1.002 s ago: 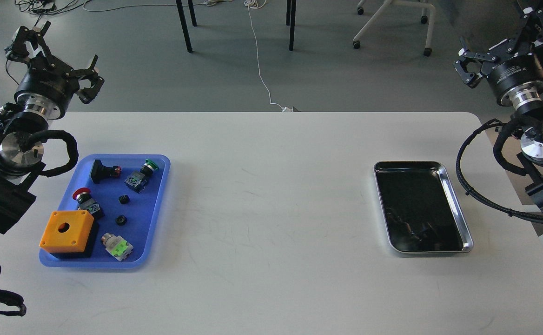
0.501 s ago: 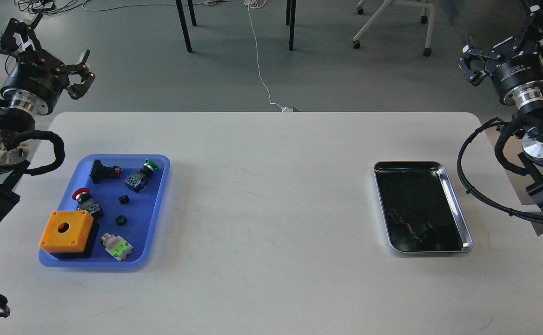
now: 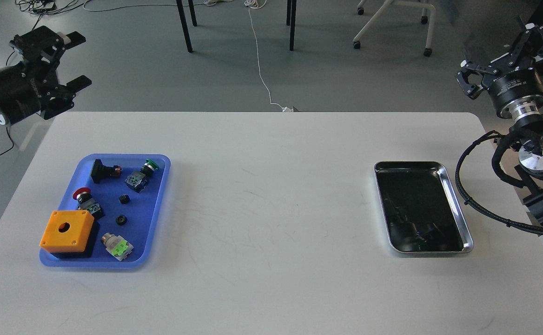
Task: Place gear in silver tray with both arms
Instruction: 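Reach the left gripper down into the blue tray toward a black gear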
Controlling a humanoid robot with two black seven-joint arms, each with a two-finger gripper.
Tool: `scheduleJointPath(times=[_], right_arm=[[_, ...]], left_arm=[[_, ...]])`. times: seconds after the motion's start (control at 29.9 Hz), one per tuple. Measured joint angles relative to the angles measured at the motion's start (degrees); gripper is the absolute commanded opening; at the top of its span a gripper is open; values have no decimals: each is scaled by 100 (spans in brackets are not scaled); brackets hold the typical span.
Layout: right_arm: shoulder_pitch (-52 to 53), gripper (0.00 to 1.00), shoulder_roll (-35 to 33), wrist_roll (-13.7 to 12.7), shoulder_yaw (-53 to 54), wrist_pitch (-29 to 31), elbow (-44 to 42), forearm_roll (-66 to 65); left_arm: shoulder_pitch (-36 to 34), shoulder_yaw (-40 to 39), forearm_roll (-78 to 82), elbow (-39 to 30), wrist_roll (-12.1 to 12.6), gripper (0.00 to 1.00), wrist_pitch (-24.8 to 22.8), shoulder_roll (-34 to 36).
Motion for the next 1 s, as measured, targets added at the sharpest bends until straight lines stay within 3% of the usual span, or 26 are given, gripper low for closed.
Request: scheduleJointPath(times=[0.13,0.33,0.47,0.57,0.77,1.0], right_arm=[[-6,99,5,63,6,87,0,1],[-38,99,5,105,8,115,-5,1],[-78,99,-22,106,8,117,-28,1],[-122,99,-22,113,7,117,-29,1],[-186,99,0,155,19,117,-12,1],[-192,99,0,164,49,117,-9,2]], left_arm=[[0,8,1764,-547,-75,96,83,13],[36,362,4625,-1220,-109,91,581,-52],[44,947,6359,-1265,-384,84,1048,-98],[44,1404,7357,-1205,-594,77,1454,-113],[33,2258,8083,-519,-654,58,2206,-257],[83,2504,8104,208,-782,53,2496,-562]])
